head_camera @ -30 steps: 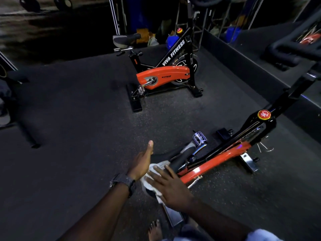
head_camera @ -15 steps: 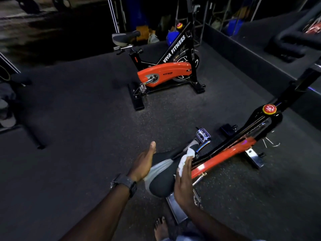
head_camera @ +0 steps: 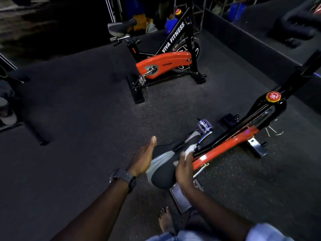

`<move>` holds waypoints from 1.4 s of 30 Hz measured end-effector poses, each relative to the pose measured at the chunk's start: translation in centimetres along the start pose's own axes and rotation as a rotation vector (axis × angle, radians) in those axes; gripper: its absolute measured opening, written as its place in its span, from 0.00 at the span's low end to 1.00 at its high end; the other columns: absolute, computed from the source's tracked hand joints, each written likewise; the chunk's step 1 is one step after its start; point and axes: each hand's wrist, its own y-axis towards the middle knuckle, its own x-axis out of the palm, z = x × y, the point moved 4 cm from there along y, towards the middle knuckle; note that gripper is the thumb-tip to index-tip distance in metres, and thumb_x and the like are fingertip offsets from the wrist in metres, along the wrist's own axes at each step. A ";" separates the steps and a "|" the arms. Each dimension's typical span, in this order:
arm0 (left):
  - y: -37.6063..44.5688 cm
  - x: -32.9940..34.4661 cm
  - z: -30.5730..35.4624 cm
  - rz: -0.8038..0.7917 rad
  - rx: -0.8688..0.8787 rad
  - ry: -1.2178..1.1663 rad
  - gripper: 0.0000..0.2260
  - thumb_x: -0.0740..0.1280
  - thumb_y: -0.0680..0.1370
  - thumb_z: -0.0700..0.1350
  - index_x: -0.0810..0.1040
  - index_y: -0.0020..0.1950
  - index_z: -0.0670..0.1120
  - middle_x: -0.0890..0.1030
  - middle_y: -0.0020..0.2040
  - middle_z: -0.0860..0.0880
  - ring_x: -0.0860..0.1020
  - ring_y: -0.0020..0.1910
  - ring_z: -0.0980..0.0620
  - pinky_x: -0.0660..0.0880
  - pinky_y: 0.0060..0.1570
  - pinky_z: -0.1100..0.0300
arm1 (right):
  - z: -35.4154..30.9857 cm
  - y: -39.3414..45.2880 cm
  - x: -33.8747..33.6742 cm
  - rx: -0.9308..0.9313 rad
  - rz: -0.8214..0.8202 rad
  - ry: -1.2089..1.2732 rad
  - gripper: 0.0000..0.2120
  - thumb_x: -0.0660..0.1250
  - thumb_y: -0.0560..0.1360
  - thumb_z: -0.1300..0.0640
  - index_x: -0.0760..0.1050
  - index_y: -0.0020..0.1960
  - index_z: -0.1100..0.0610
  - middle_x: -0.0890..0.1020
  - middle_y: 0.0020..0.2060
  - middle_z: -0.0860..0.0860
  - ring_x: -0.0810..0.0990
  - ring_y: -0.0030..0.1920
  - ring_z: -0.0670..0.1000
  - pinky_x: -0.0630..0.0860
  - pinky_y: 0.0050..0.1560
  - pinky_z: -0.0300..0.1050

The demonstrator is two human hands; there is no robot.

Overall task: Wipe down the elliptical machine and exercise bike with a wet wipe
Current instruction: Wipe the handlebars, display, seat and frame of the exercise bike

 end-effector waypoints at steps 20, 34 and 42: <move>-2.1 -2.8 -1.7 0.403 0.028 -0.192 0.51 0.46 0.68 0.83 0.74 0.75 0.49 0.75 0.74 0.49 0.74 0.71 0.48 0.69 0.73 0.44 | -8.1 3.8 5.2 -0.740 -0.606 -1.393 0.28 0.41 0.83 0.44 0.76 0.63 0.54 0.83 0.56 0.58 0.81 0.56 0.58 0.68 0.60 0.52; -3.3 -4.8 -4.1 0.523 -0.091 -0.304 0.34 0.48 0.81 0.69 0.80 0.66 0.47 0.79 0.68 0.48 0.76 0.67 0.47 0.69 0.72 0.46 | -7.2 -0.2 8.6 -1.101 -0.958 -1.145 0.22 0.47 0.81 0.42 0.72 0.68 0.45 0.73 0.69 0.46 0.67 0.72 0.52 0.65 0.70 0.57; -3.6 -3.5 -3.2 0.330 -0.070 -0.347 0.34 0.48 0.75 0.73 0.80 0.60 0.51 0.82 0.63 0.48 0.78 0.64 0.48 0.72 0.69 0.45 | -6.5 -3.5 4.0 -1.595 -1.279 -1.147 0.14 0.56 0.82 0.49 0.77 0.60 0.51 0.80 0.60 0.48 0.68 0.72 0.51 0.50 0.77 0.58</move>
